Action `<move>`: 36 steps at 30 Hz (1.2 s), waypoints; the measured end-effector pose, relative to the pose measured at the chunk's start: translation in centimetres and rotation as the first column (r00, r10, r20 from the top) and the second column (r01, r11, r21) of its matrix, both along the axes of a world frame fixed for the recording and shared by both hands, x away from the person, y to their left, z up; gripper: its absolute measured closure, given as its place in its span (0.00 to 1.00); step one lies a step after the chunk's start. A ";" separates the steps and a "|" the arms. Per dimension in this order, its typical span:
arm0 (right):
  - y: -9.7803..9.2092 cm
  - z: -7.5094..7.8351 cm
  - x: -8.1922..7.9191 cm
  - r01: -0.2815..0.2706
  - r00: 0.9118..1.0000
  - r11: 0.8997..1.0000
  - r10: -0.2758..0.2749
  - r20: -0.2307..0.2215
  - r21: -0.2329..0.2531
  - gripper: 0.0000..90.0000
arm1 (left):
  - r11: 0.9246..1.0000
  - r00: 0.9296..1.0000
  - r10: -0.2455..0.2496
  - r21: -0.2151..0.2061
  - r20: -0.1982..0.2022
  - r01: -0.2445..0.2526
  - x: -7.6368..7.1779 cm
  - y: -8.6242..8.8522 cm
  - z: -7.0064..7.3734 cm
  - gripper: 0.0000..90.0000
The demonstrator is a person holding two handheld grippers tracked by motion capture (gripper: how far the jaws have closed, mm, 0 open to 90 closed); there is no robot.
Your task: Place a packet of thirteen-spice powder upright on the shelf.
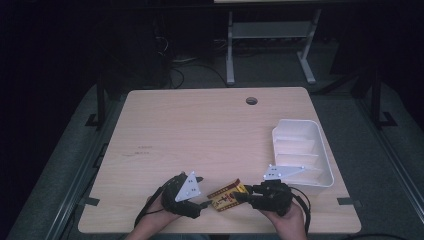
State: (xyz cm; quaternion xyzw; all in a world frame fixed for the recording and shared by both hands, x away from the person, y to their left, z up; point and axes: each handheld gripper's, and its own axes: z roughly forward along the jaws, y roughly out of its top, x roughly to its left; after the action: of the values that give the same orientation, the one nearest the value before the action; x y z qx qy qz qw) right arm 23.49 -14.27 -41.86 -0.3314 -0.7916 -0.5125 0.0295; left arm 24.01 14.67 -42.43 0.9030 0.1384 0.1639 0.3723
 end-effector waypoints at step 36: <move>-2.7 10.5 3.0 -0.281 0.897 0.847 0.399 0.190 -0.451 0.75 | 0.955 0.964 0.238 -0.154 -0.120 -0.255 3.9 7.7 0.7 0.29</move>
State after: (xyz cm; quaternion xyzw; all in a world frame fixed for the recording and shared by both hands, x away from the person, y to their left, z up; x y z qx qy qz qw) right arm 26.53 -16.99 -31.33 -0.1083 -0.9241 -0.3615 -0.0608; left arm 27.89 22.34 -41.68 0.8511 0.2819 0.1514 0.4163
